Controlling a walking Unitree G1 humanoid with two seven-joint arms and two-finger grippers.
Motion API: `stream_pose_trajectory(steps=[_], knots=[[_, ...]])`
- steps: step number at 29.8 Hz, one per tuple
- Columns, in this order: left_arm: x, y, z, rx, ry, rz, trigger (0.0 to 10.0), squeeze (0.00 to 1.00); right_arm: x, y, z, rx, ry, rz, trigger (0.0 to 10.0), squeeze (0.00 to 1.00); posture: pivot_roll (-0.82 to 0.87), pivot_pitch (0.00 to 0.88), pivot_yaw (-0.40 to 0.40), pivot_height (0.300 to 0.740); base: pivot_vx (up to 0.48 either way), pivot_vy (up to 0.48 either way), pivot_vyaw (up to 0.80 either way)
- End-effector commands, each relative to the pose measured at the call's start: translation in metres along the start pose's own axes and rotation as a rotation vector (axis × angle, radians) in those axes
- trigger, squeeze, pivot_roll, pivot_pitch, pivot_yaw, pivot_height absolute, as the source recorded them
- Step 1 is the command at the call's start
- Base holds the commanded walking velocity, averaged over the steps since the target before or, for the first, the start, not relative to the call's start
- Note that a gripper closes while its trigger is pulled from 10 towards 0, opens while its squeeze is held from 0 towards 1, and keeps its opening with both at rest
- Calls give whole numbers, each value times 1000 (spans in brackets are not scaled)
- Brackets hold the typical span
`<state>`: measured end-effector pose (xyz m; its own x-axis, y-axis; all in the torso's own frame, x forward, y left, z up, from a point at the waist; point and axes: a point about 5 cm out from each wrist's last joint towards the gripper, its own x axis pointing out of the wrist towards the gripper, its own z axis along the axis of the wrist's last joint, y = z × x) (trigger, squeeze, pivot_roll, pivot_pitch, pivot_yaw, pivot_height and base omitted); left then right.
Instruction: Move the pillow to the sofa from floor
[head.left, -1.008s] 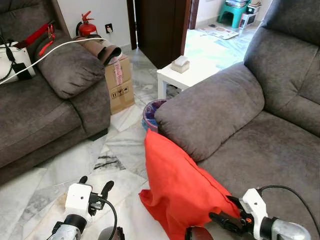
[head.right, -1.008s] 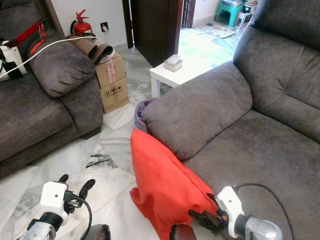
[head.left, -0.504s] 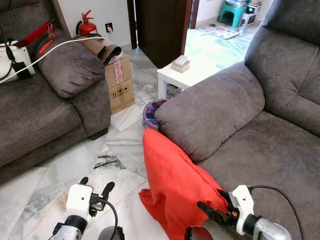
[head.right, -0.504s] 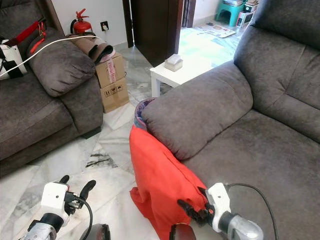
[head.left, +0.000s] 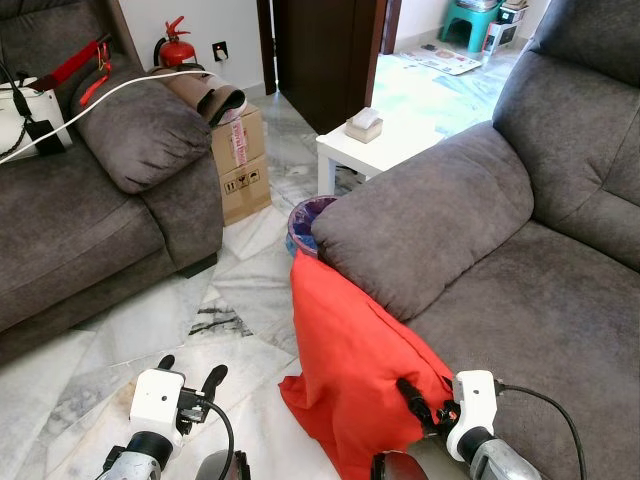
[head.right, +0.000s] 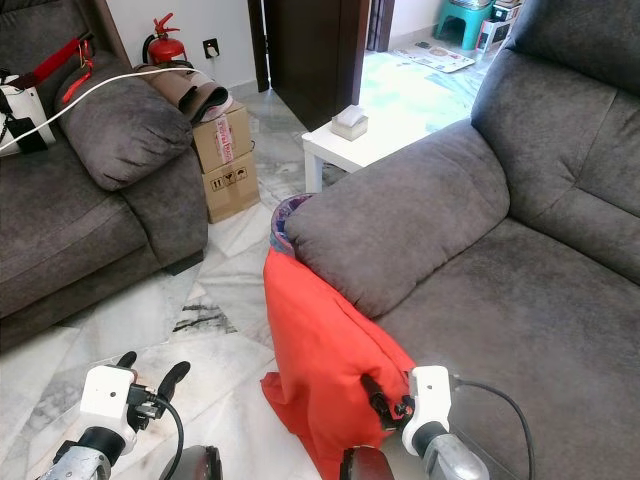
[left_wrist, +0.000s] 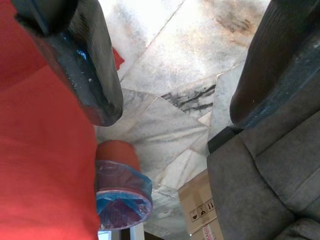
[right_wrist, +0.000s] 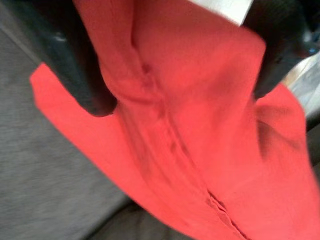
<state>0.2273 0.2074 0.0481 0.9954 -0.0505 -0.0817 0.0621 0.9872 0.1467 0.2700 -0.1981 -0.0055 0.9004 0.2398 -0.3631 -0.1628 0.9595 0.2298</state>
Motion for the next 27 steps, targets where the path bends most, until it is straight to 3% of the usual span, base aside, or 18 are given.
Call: stream_pose_trajectory(steps=[1, 27], knots=[[-3, 1, 0, 18, 12, -7, 10000, 0, -1, -4, -2, 40, -12, -68, 0, 0, 62, 137, 21, 598, 0, 0, 0], [0, -2, 0, 15, 19, -35, 10000, 0, 3, 4, -5, 108, -41, -89, 0, 0, 38, 117, 36, 598, 0, 0, 0]])
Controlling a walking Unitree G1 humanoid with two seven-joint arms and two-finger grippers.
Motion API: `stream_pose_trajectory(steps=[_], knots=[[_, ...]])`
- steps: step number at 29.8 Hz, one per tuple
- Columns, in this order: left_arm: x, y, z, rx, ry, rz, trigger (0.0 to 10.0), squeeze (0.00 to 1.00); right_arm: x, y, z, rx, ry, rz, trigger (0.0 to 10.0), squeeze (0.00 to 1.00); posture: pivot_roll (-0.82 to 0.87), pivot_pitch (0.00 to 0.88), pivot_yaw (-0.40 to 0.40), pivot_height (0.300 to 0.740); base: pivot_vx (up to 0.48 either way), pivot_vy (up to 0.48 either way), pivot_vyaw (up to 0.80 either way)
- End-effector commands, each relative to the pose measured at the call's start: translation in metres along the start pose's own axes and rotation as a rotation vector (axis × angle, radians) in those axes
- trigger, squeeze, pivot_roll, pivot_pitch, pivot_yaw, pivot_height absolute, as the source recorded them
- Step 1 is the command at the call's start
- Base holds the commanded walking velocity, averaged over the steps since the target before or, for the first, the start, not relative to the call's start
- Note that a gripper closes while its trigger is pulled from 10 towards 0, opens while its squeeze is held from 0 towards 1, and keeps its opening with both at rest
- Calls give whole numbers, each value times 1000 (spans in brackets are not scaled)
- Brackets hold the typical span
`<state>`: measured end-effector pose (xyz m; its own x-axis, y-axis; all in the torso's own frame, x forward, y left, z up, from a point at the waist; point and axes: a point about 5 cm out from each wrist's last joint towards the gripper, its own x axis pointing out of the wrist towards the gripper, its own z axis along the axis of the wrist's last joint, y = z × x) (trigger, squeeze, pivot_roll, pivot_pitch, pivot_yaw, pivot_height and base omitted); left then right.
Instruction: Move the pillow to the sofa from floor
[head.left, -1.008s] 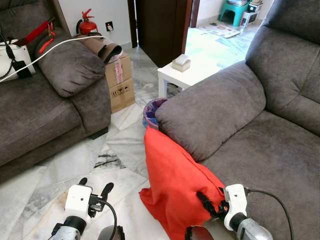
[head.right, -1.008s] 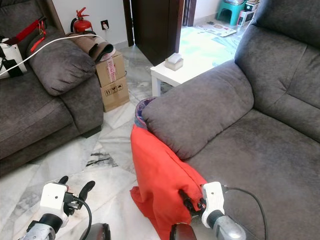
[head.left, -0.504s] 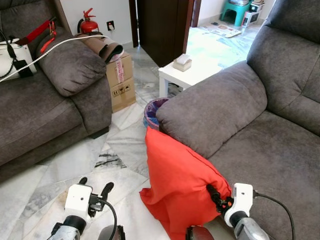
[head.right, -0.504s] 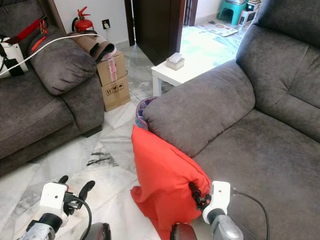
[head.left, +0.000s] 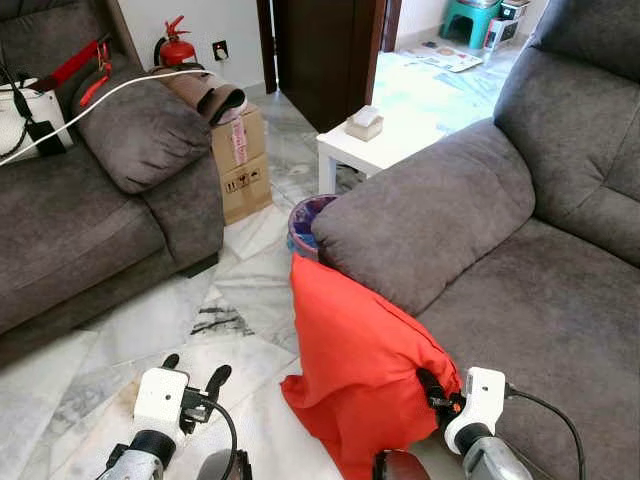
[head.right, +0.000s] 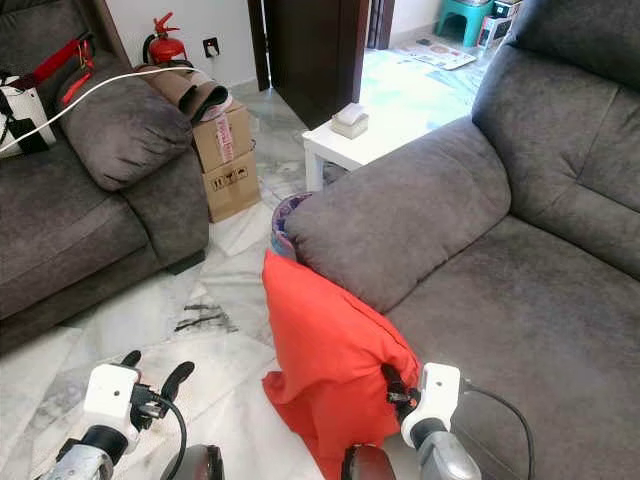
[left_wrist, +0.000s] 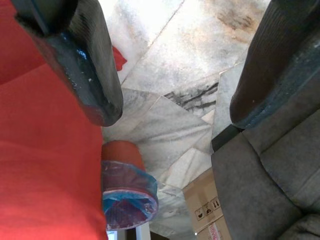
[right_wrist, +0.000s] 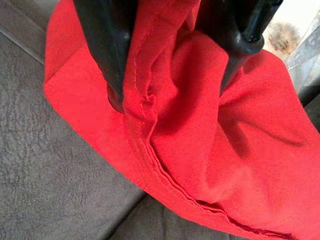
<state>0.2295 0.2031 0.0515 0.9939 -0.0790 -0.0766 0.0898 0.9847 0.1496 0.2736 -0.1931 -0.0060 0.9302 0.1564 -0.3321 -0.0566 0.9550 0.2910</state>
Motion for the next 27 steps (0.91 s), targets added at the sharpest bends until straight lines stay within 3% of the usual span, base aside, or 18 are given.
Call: stream_pose_trajectory(steps=[1, 6, 9, 21, 27], knots=[[-1, 1, -4, 10, 29, -14, 10000, 0, -3, -1, -6, 13, 11, -14, 0, 0, 24, 108, 37, 598, 0, 0, 0], [3, -2, -4, 8, 25, -24, 10000, 0, -4, 0, -7, 18, 4, -5, 0, 0, 17, 99, 34, 598, 0, 0, 0], [6, -2, -3, 7, 20, -26, 10000, 0, -6, 0, -8, 78, -24, 5, 0, 0, 14, 91, 34, 598, 0, 0, 0], [5, -2, -4, -4, 19, -33, 10000, 0, -10, 8, -18, 55, -15, 34, 0, 0, 6, 79, 37, 598, 0, 0, 0], [8, -1, -3, -1, 17, -34, 10000, 0, -9, 12, -12, 46, -68, 54, 0, 0, 2, 89, 38, 598, 0, 0, 0]])
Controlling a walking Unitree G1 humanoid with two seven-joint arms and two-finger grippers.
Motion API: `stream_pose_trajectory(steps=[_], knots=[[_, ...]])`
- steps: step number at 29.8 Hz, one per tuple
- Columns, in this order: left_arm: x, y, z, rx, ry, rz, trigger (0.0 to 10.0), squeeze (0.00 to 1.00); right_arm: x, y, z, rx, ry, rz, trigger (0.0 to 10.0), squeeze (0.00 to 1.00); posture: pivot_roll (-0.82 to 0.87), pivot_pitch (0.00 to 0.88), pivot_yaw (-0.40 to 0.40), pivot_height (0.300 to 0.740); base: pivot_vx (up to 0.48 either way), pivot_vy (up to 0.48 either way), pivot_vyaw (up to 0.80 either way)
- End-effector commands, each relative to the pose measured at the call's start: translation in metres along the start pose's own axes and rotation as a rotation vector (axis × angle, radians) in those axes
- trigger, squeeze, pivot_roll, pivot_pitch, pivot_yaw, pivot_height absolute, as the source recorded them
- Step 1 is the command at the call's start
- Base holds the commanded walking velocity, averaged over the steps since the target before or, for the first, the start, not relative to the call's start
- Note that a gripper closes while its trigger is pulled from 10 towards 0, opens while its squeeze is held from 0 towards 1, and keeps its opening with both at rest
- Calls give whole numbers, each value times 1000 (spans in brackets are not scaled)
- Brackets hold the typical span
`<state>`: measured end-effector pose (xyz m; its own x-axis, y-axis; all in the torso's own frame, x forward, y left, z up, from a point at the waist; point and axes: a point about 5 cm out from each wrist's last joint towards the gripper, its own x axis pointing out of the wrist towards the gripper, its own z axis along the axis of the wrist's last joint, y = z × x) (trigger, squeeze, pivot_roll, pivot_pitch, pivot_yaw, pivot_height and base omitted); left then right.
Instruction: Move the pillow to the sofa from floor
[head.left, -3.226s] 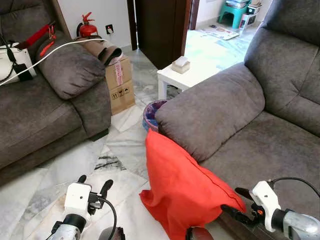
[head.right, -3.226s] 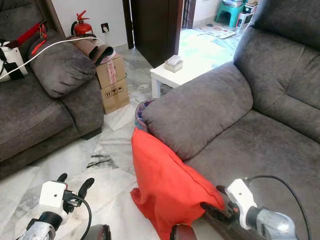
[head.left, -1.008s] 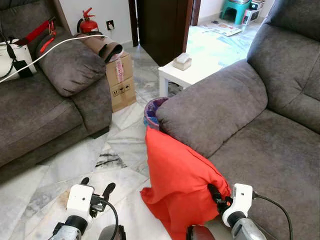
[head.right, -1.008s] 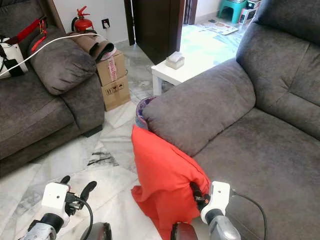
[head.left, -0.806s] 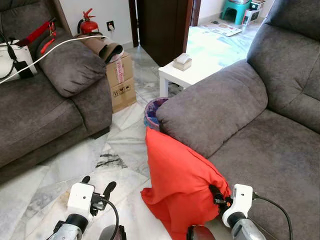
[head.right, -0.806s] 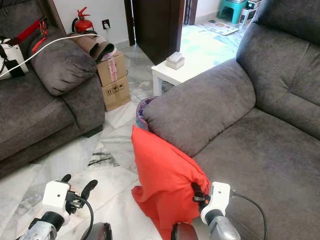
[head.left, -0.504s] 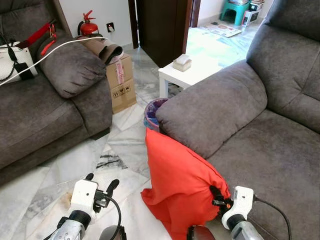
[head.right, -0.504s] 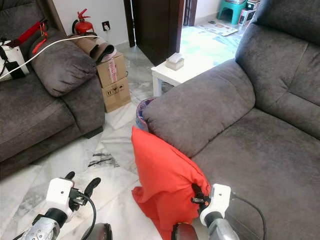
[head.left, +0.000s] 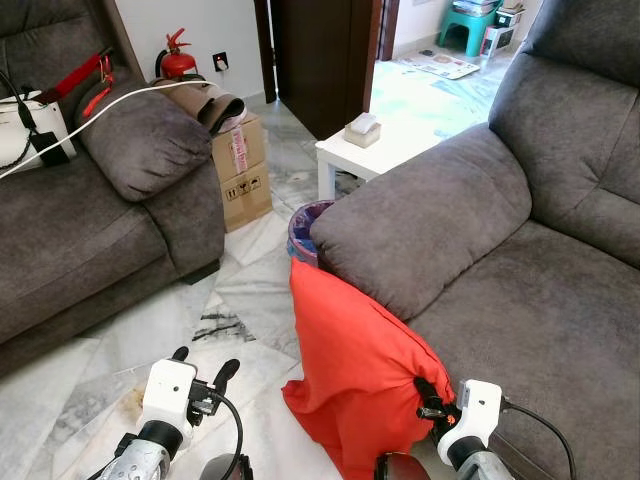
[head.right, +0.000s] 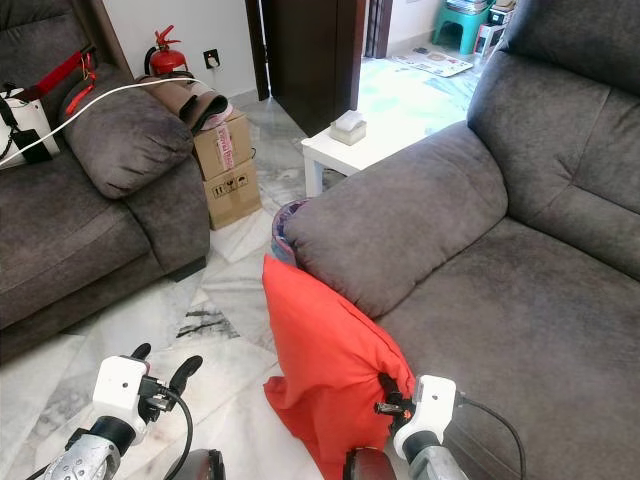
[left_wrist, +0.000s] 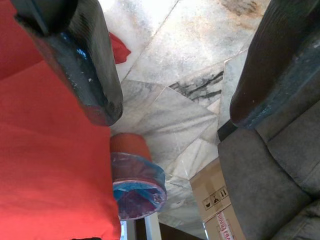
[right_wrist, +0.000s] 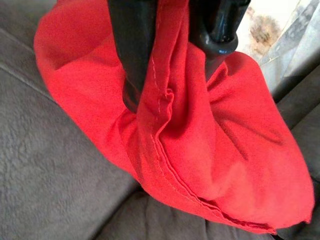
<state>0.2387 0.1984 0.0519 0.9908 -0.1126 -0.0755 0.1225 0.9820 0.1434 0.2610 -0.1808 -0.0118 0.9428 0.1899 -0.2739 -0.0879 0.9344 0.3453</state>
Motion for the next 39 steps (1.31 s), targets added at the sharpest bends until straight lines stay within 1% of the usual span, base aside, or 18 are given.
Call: stream_pose_trajectory(steps=[1, 5, 6, 7, 8, 11, 12, 13, 15, 18, 24, 29, 30, 31, 32, 34, 37, 39], knots=[[-1, 3, -5, 0, 22, 1, 10000, 0, -1, 2, 0, 1, -20, 11, 0, 0, 2, 93, 37, 598, 0, 0, 0], [0, 2, -4, -2, 21, 1, 10000, 0, -2, 3, 0, 2, -30, 11, 0, 0, 3, 94, 36, 598, 0, 0, 0], [0, 2, -5, -4, 22, 1, 10000, 0, -3, 6, -1, 6, -41, 26, 0, 0, 1, 92, 34, 598, 0, 0, 0], [0, 2, -5, -4, 22, 1, 10000, 0, -3, 6, -1, 6, -41, 26, 0, 0, 1, 92, 34, 598, 0, 0, 0], [-1, 2, -6, -5, 24, 1, 10000, 0, -3, 10, -2, 10, -52, 52, 0, 0, -2, 91, 34, 598, 0, 0, 0], [-1, 1, -6, -6, 25, -1, 10000, 0, -3, 13, -2, 10, -63, 71, 0, 0, -6, 85, 30, 598, 0, 0, 0], [-1, 0, -6, -7, 25, -2, 10000, 0, -3, 15, -1, 2, -74, 89, 0, 0, -5, 83, 28, 598, 0, 0, 0], [0, -2, -6, -10, 22, -4, 10000, 0, -3, 16, 1, -26, -78, 109, 0, 0, -5, 87, 29, 598, 0, 0, 0], [0, -2, -6, -12, 21, -5, 10000, 0, -3, 16, 1, -35, -82, 115, 0, 0, -6, 88, 29, 598, 0, 0, 0], [0, -3, -6, -13, 19, -6, 10000, 0, -4, 16, 4, -36, -99, 112, 0, 0, -5, 89, 27, 598, 0, 0, 0], [-2, -1, -7, -13, 24, 0, 10000, 0, -4, 16, 3, -71, -85, 109, 0, 0, -4, 92, 23, 598, 0, 0, 0], [-2, -2, -7, -17, 23, 2, 10000, 0, -2, 12, 2, -116, -49, 41, 0, 0, -4, 92, 22, 598, 0, 0, 0], [-2, -2, -7, -17, 23, 1, 10000, 0, -1, 11, 2, -120, -33, 26, 10000, 0, -6, 90, 24, 598, 0, 0, 0], [-1, -2, -7, -17, 22, 1, 10000, 0, 1, 10, 1, -122, -9, 13, 10000, 0, -8, 90, 23, 598, 0, 0, 0], [-1, -2, -7, -17, 21, 0, 10000, 0, 1, 10, 1, -116, -9, 18, 10000, 0, -8, 90, 23, 598, 0, 0, 0], [0, -2, -7, -18, 20, 1, 10000, 0, 1, 11, 6, -102, -56, 37, 10000, 0, -6, 90, 22, 598, 0, 0, 0], [0, -1, -7, -17, 20, 2, 10000, 0, 0, 8, 11, -52, -94, 20, 10000, 0, -8, 90, 23, 603, 0, 0, 0], [0, -1, -7, -16, 19, -2, 10000, 0, 1, 6, 12, -59, -97, 10, 10000, 0, -10, 95, 26, 613, 0, 0, 0]])
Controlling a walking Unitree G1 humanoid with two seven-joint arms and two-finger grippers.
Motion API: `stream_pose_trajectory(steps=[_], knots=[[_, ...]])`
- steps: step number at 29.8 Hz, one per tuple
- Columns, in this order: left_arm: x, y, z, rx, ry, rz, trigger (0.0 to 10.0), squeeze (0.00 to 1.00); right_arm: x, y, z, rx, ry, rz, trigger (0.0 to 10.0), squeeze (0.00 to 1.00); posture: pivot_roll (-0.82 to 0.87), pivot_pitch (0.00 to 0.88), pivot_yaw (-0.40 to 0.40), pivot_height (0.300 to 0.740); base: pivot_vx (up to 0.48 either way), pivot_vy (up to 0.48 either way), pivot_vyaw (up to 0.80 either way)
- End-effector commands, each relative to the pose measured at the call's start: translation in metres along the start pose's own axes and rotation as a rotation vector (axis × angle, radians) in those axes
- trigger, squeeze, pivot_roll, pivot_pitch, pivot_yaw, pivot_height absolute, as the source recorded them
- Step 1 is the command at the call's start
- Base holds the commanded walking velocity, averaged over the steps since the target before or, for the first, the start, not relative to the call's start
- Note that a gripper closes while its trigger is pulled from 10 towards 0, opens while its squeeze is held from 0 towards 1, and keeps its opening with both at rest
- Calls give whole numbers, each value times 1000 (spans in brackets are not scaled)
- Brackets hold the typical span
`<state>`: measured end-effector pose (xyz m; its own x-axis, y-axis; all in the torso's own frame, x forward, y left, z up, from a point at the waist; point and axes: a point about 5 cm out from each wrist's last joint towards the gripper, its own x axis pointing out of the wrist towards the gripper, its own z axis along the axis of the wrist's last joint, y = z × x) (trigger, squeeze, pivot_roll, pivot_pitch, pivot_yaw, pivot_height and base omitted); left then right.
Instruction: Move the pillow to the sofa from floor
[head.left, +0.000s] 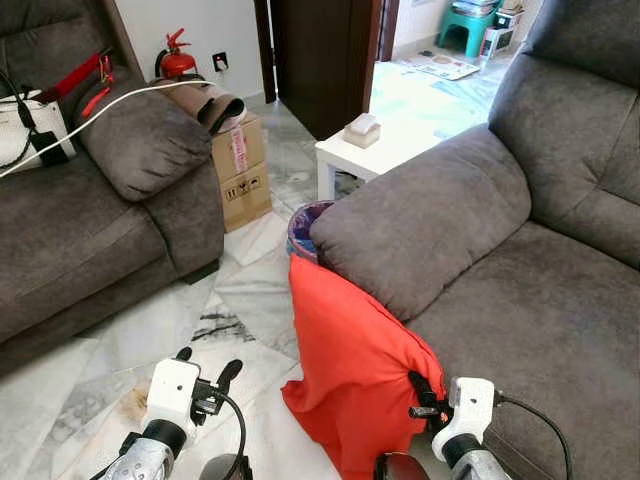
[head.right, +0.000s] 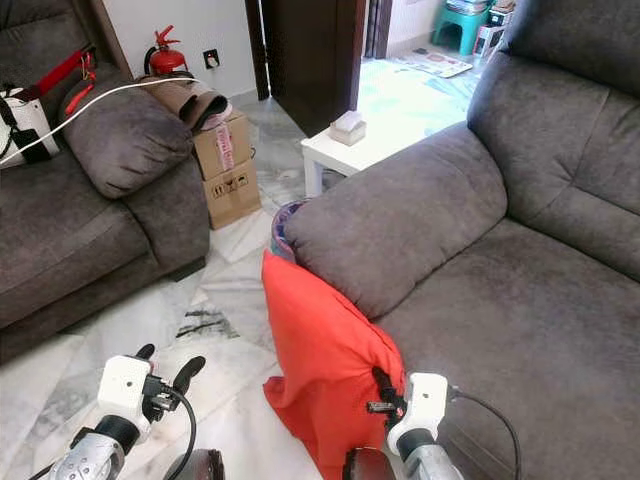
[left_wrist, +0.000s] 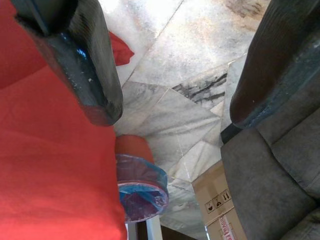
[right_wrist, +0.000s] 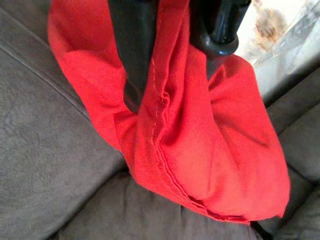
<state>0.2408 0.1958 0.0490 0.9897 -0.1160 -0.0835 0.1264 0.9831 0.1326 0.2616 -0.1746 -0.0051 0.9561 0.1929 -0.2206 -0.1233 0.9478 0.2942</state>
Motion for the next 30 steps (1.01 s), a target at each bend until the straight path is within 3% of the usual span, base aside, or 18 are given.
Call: stream_pose_trajectory(steps=[1, 22, 30], knots=[[-2, 1, -4, -6, 11, -2, 10000, 0, 1, -2, 8, -3, -42, -8, 10000, 0, -11, 96, 26, 623, 0, 0, 0], [-1, 4, -3, 1, 11, -9, 10000, 0, 2, 3, 5, 13, -36, 9, 10000, 0, -1, 95, 41, 738, 0, 0, 0], [0, 5, -3, 7, 14, -14, 10000, 0, 3, 3, 6, -3, -21, 46, 10000, 0, 4, 85, 48, 740, 0, 0, 0]])
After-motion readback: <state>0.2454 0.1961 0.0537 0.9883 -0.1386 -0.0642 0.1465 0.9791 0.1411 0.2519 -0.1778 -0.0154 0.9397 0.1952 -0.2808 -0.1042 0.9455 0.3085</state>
